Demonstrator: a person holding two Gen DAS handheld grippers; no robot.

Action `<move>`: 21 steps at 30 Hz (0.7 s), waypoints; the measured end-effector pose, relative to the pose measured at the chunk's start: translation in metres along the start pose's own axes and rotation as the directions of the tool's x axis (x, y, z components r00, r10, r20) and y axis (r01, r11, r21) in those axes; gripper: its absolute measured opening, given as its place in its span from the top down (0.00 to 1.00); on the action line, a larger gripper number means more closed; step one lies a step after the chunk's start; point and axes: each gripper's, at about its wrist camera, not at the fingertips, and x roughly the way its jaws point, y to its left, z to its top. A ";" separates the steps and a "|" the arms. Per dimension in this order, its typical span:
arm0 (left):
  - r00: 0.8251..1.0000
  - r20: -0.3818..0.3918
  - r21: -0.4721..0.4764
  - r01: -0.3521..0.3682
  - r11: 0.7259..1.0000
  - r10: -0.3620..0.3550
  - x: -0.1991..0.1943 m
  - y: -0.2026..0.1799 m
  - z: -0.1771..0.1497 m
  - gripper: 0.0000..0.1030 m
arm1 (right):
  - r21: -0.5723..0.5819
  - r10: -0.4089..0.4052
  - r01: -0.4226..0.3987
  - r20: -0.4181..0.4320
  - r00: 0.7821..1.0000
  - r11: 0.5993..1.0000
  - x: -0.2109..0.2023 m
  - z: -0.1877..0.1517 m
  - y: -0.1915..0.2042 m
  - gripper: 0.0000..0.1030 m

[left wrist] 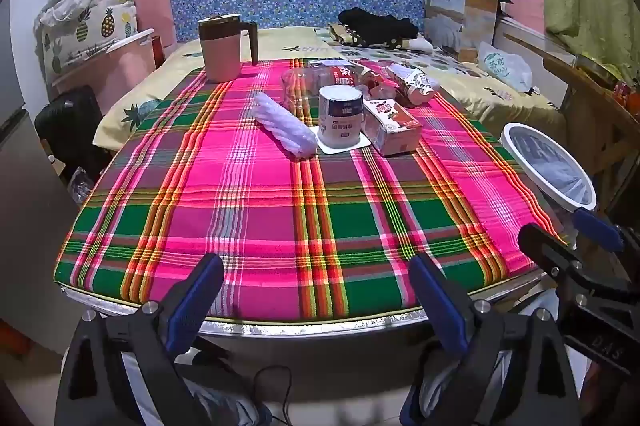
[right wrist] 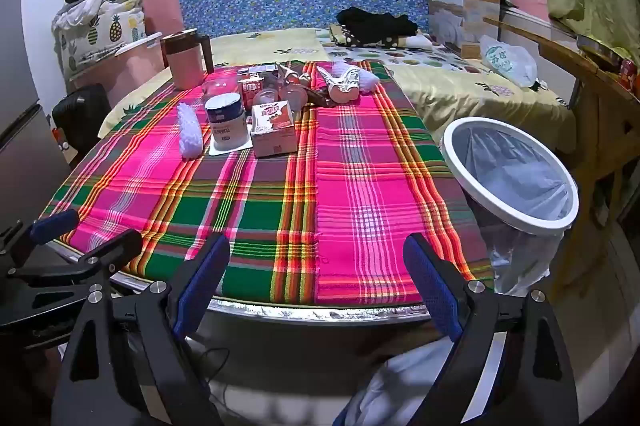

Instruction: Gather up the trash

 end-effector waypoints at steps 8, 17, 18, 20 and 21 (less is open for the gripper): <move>1.000 0.003 0.002 0.001 1.000 -0.001 0.000 0.000 0.000 0.08 | 0.003 -0.002 0.002 0.007 1.000 1.000 -0.001 0.001 -0.002 0.12; 1.000 0.005 0.005 -0.002 1.000 0.002 -0.001 -0.001 0.001 0.08 | 0.003 0.000 0.000 0.009 1.000 1.000 -0.002 0.002 -0.003 0.12; 1.000 0.005 0.005 -0.001 1.000 0.001 -0.002 -0.001 0.001 0.08 | 0.004 0.000 0.000 0.009 1.000 1.000 -0.003 0.001 -0.003 0.12; 1.000 0.007 0.006 -0.003 1.000 0.003 -0.002 -0.001 0.001 0.08 | 0.004 -0.001 0.001 0.009 1.000 1.000 -0.003 0.002 -0.003 0.12; 1.000 0.008 0.007 -0.002 1.000 0.002 -0.002 -0.001 0.000 0.08 | 0.005 0.000 0.000 0.009 1.000 1.000 -0.003 0.001 -0.003 0.12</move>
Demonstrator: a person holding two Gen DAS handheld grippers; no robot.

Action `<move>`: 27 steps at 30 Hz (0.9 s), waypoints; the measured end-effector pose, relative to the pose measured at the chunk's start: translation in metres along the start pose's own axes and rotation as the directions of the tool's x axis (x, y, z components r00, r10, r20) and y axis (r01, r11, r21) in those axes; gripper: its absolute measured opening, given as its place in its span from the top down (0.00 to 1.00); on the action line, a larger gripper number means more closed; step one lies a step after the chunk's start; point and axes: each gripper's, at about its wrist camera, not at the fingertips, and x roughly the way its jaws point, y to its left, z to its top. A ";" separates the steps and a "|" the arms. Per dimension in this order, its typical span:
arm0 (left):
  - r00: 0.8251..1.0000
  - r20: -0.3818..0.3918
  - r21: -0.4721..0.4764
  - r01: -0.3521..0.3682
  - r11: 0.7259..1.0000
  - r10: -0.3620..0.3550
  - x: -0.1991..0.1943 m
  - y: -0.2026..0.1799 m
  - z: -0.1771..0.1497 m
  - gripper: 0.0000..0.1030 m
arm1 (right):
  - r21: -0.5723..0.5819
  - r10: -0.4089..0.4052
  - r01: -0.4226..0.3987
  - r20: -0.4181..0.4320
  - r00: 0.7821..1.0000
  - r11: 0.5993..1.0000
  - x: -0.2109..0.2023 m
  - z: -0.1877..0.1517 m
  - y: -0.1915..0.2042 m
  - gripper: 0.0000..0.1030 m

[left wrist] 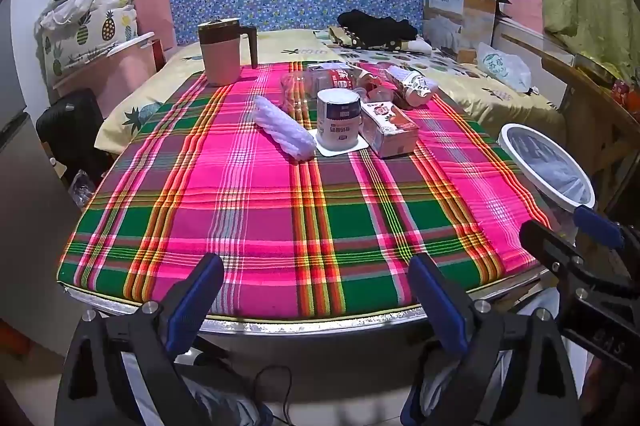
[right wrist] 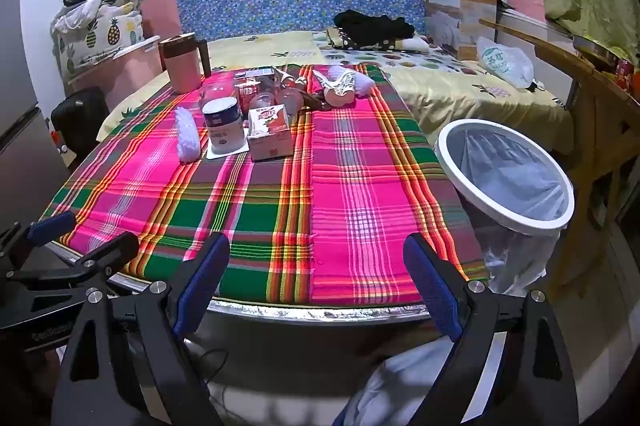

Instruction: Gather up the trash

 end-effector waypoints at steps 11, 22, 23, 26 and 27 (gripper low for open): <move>1.000 0.002 0.000 -0.001 1.000 0.001 -0.002 -0.001 0.000 0.08 | -0.001 -0.001 0.001 0.002 1.000 1.000 0.000 0.000 0.000 0.12; 1.000 0.002 0.000 0.000 1.000 0.000 -0.002 -0.001 0.000 0.08 | -0.002 -0.002 0.002 0.002 1.000 1.000 0.000 -0.001 0.001 0.12; 1.000 0.002 -0.001 0.000 1.000 0.000 -0.002 -0.001 0.000 0.08 | -0.002 -0.002 0.002 0.001 1.000 1.000 0.000 0.000 0.001 0.12; 1.000 0.003 -0.001 0.000 1.000 0.000 -0.002 -0.001 0.000 0.08 | -0.002 -0.002 0.002 0.001 1.000 1.000 0.000 0.000 0.001 0.12; 1.000 0.003 -0.001 -0.001 1.000 0.001 -0.002 -0.001 0.000 0.08 | -0.002 -0.003 0.003 0.002 1.000 1.000 0.000 0.000 0.002 0.12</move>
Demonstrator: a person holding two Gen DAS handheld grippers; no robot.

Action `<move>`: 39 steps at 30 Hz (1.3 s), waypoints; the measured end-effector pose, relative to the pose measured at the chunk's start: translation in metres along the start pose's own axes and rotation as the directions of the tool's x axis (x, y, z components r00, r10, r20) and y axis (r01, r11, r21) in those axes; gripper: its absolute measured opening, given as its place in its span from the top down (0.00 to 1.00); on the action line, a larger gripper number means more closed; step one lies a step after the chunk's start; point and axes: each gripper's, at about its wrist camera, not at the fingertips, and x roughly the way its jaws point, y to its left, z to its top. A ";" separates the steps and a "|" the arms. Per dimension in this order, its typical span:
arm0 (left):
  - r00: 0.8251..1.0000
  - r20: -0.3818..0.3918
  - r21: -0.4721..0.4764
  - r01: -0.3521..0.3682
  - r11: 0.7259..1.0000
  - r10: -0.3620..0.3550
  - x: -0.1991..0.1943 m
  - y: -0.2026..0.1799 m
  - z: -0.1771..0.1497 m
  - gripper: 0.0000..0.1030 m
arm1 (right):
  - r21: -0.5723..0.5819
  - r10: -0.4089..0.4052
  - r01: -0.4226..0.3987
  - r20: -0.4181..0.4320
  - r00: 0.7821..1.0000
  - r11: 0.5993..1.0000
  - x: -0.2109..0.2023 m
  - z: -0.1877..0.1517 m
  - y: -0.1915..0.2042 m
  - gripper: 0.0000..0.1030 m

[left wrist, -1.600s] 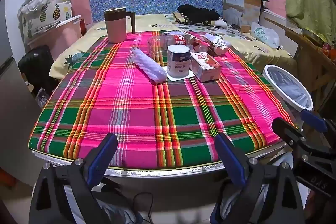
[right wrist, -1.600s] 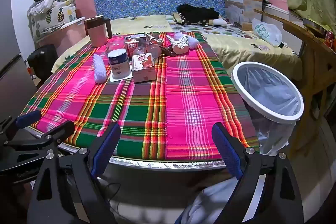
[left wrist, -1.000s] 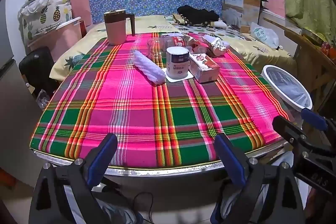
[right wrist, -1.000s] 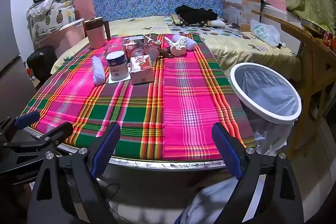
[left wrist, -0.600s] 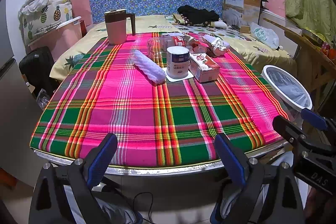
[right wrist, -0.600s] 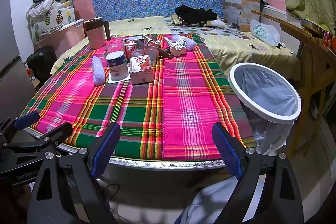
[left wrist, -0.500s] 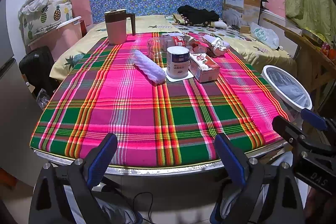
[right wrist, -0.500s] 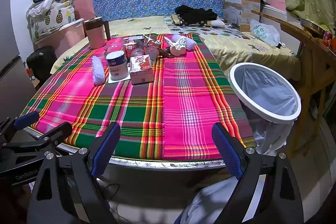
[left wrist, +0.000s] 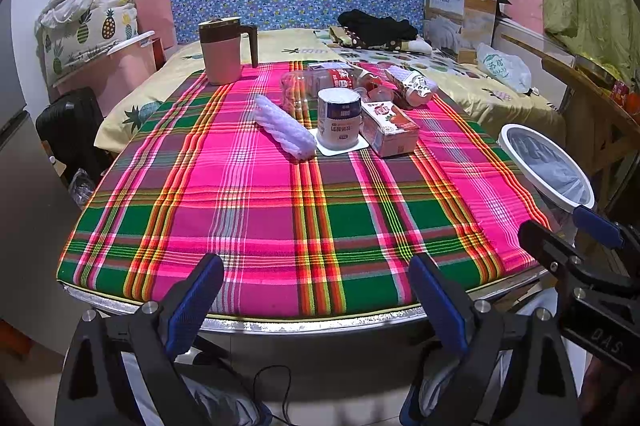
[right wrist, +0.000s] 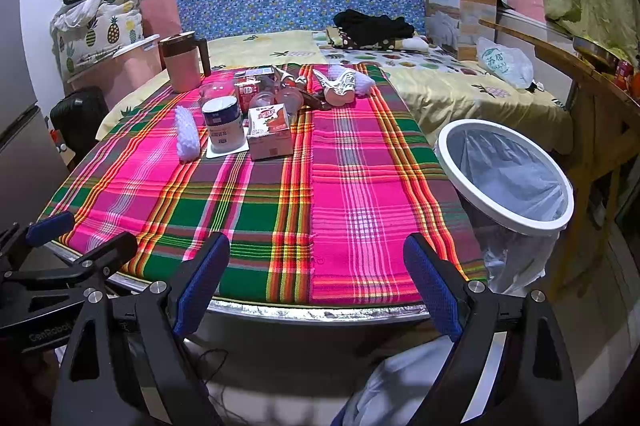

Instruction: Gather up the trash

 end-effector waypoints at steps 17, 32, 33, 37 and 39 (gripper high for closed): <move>1.000 0.001 0.001 0.001 1.000 -0.001 -0.002 0.000 0.000 0.08 | -0.001 0.002 -0.002 0.004 1.000 1.000 -0.002 0.002 -0.001 0.12; 1.000 0.002 0.001 0.000 1.000 0.000 -0.003 0.001 0.000 0.08 | 0.000 0.002 -0.002 0.004 1.000 1.000 -0.003 0.003 -0.001 0.12; 1.000 0.002 0.001 0.001 1.000 -0.001 -0.003 0.001 0.000 0.08 | -0.001 0.001 -0.001 0.004 1.000 1.000 -0.002 0.003 -0.001 0.12; 1.000 0.001 0.000 0.003 1.000 -0.003 -0.008 0.004 0.002 0.08 | -0.001 0.002 -0.002 0.002 1.000 1.000 -0.003 0.004 -0.001 0.12; 1.000 0.000 -0.001 0.001 1.000 -0.001 -0.009 0.004 0.003 0.08 | -0.001 0.002 -0.002 0.000 1.000 1.000 -0.002 0.004 0.000 0.12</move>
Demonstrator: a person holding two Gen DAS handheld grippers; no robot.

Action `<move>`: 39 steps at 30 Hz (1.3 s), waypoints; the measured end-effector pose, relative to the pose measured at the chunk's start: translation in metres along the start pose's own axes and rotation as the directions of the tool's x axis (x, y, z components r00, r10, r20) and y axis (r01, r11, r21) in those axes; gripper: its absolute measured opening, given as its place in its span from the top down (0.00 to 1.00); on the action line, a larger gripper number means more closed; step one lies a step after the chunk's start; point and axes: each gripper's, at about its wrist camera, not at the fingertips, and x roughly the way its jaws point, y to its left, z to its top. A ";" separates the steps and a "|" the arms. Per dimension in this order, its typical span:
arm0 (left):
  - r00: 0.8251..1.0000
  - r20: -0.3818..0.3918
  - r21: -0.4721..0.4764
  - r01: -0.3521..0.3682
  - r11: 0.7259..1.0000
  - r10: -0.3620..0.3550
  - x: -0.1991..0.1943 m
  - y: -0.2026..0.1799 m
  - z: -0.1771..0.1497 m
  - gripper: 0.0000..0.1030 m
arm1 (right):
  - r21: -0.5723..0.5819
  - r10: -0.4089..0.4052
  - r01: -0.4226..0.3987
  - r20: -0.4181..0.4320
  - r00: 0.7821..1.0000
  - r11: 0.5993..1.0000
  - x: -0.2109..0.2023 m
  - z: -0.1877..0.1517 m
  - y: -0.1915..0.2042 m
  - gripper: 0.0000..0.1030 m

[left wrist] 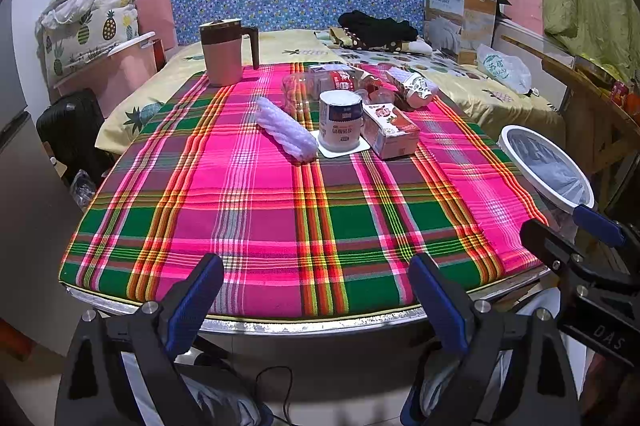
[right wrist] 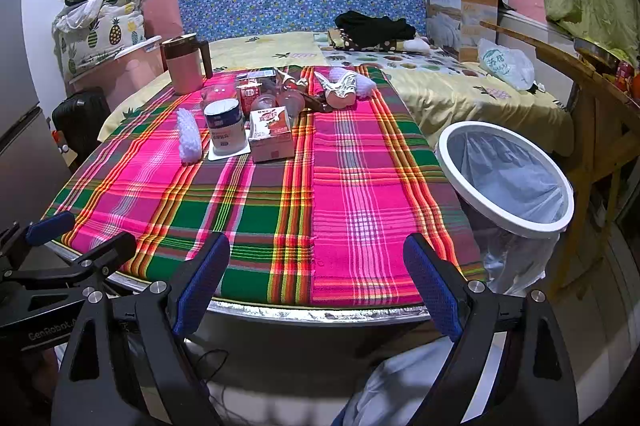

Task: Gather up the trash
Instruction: 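Grasp the white foam net sleeve with the left gripper while the right gripper grasps the strawberry milk carton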

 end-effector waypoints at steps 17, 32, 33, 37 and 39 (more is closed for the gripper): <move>1.000 -0.006 0.022 -0.006 1.000 0.006 0.036 0.008 0.022 0.08 | 0.003 0.031 -0.031 -0.011 0.999 1.000 0.023 0.013 -0.004 0.12; 1.000 -0.022 -0.063 0.004 0.998 -0.005 0.121 0.050 0.098 0.11 | -0.028 0.121 -0.123 -0.073 0.990 0.992 0.087 0.057 0.007 0.18; 1.000 -0.021 -0.075 0.008 0.997 -0.009 0.128 0.053 0.103 0.11 | -0.025 0.129 -0.132 -0.080 0.988 0.991 0.091 0.058 0.007 0.19; 0.999 -0.033 -0.104 0.012 0.995 -0.015 0.149 0.062 0.116 0.11 | -0.024 0.160 -0.163 -0.099 0.982 0.986 0.103 0.064 0.010 0.22; 0.999 -0.046 -0.113 0.018 0.993 -0.023 0.157 0.063 0.120 0.11 | -0.029 0.169 -0.173 -0.102 0.980 0.984 0.107 0.065 0.012 0.22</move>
